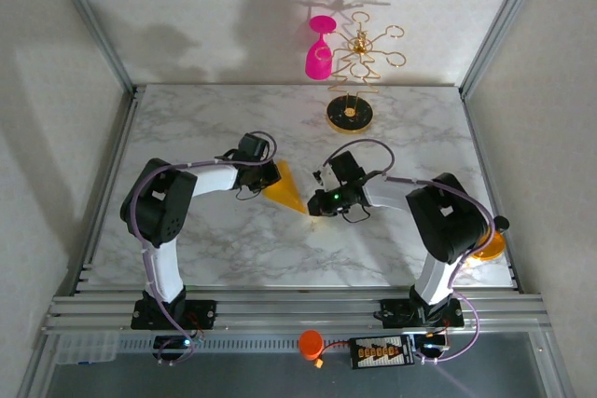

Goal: Fold a paper plane with a square sheet of paper (pick it up from the middle)
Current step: Fourth fold the wing at the center of the table, then pick up the paper from the center of the table.

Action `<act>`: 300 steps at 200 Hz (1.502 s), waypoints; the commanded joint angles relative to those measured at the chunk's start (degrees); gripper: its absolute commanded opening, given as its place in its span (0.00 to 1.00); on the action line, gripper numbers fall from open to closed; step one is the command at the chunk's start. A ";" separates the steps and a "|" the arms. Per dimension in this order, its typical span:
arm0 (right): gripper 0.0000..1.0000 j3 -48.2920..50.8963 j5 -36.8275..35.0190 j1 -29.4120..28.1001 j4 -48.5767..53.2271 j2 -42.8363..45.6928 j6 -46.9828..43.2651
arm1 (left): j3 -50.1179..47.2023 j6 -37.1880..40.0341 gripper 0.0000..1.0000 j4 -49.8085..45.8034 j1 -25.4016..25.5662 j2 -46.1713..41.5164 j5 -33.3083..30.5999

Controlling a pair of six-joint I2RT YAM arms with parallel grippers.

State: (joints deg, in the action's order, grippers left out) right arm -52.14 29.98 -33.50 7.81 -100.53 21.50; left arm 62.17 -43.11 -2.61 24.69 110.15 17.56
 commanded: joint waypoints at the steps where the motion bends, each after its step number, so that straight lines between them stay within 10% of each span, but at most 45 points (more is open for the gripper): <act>1: 0.15 -0.13 -0.07 1.55 -7.47 4.61 3.77 | 1.99 0.92 0.20 -5.72 0.19 -3.43 1.20; 97: 0.41 -14.61 4.55 2.91 -10.39 -12.47 3.59 | -13.26 -14.42 0.57 8.79 -3.03 -19.37 -1.44; 245: 0.20 -25.32 13.24 2.38 -7.05 -24.64 -0.70 | -21.45 -19.08 0.99 12.37 -4.61 -22.29 -1.04; 300: 0.07 -24.37 16.00 2.51 -10.60 -23.50 0.54 | -21.43 -16.80 1.00 12.94 -4.63 -24.07 -0.10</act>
State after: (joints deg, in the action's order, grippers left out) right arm -76.29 43.20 -30.68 -0.43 -124.53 21.82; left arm 40.38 -62.06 10.35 20.51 88.51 17.28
